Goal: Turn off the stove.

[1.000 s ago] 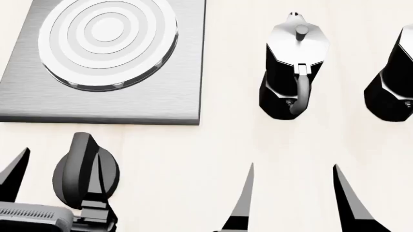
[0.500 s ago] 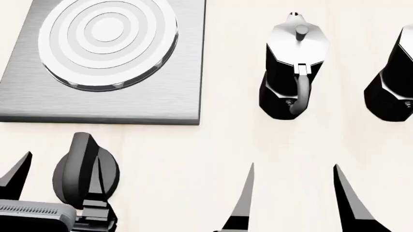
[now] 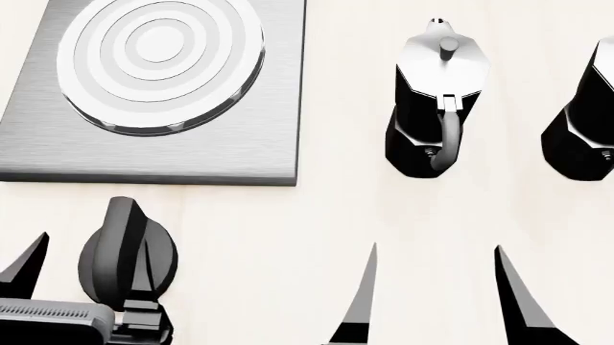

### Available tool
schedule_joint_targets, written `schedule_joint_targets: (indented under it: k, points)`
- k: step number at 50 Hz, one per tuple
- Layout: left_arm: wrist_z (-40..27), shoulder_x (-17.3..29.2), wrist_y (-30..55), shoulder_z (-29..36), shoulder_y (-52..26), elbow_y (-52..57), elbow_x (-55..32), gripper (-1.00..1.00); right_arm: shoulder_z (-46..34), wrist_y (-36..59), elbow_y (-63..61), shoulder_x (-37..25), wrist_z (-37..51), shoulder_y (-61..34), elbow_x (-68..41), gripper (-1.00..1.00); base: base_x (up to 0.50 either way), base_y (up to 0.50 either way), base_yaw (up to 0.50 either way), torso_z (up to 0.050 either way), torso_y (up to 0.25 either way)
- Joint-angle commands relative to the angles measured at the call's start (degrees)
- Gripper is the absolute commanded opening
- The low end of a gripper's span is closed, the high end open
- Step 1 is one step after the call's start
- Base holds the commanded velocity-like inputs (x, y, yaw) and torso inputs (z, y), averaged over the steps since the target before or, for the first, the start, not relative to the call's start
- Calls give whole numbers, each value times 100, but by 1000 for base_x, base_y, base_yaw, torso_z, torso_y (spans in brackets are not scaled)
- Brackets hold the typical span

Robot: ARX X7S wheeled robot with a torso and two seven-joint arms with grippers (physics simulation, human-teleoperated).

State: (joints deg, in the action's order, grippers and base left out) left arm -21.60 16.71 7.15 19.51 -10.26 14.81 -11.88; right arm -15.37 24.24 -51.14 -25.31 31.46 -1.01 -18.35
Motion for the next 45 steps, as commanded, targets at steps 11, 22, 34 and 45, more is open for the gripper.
schedule_joint_targets:
  k: [11,22,34,45]
  points:
    - [-50,20,-74,-27,-2,-156,-49,100,-35,-35,30,-34,31,-12,-17,100,0,0,0,0,0]
    - [-90,42,-81,-63,48,-129,-112,100,-45,-22,15,-50,61,-25,-35,100,0,0,0,0,0]
    - [-107,70,-86,-77,86,-133,-168,100,-48,-8,-2,-70,89,-46,-69,100,0,0,0,0,0]
    - [-107,98,-147,-116,142,-243,-233,100,-70,-16,11,-83,109,-58,-75,100,0,0,0,0,0]
